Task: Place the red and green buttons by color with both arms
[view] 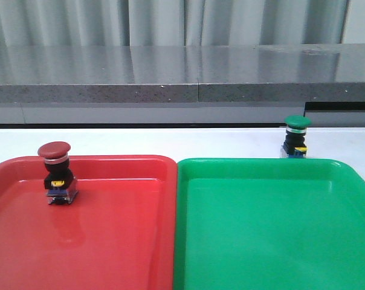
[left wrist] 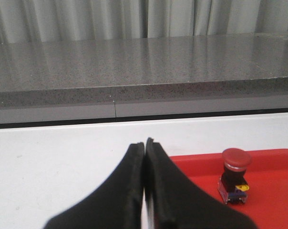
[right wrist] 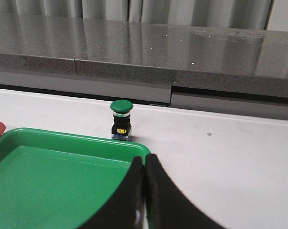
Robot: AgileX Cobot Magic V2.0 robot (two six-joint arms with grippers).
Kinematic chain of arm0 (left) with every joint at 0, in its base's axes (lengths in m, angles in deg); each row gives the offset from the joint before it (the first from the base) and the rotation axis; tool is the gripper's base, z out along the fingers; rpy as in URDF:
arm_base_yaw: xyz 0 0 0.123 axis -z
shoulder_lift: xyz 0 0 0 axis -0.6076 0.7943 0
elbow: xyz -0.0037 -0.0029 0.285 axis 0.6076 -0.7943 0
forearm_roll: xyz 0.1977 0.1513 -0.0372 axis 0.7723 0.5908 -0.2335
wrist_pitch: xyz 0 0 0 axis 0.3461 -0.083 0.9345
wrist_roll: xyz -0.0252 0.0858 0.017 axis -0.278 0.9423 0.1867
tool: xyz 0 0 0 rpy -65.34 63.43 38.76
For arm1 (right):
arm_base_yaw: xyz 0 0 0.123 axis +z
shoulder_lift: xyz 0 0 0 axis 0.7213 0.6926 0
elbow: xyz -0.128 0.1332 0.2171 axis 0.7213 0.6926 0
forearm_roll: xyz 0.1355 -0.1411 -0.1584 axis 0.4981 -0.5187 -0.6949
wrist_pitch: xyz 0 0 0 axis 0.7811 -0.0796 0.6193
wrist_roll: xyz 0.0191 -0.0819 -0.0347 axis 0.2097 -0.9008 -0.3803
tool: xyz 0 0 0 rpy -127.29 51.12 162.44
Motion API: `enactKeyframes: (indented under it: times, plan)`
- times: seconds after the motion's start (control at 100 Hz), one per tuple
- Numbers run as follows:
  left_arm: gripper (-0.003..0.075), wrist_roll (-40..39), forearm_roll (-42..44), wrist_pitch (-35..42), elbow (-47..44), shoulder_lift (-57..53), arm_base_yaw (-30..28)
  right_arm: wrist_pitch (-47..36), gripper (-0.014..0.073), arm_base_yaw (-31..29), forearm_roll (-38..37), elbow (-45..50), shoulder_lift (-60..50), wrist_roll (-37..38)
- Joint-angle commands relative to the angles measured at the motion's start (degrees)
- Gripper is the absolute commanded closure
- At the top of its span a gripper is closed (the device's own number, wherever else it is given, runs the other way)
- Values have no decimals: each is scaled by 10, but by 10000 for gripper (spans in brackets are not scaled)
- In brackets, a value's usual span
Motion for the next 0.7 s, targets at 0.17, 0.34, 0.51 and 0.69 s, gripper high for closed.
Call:
enactKeyframes:
  times: [0.17,0.34,0.51,0.69]
  plan:
    - [739,-18,0,105,-66,-39,-3,-46,661,-3,-3,-8,-12,-1]
    - [739,-18,2,127,-70,-39,-3,-46,661,-3,-3,-8,-12,-1]
    - [739,-18,2,125,-70,-39,-3,-46,661,-3,-3,-8,-12,-1]
    - [739,-18,2,125,-70,-39,-3,-46,661,-3,-3,-8,-12,-1]
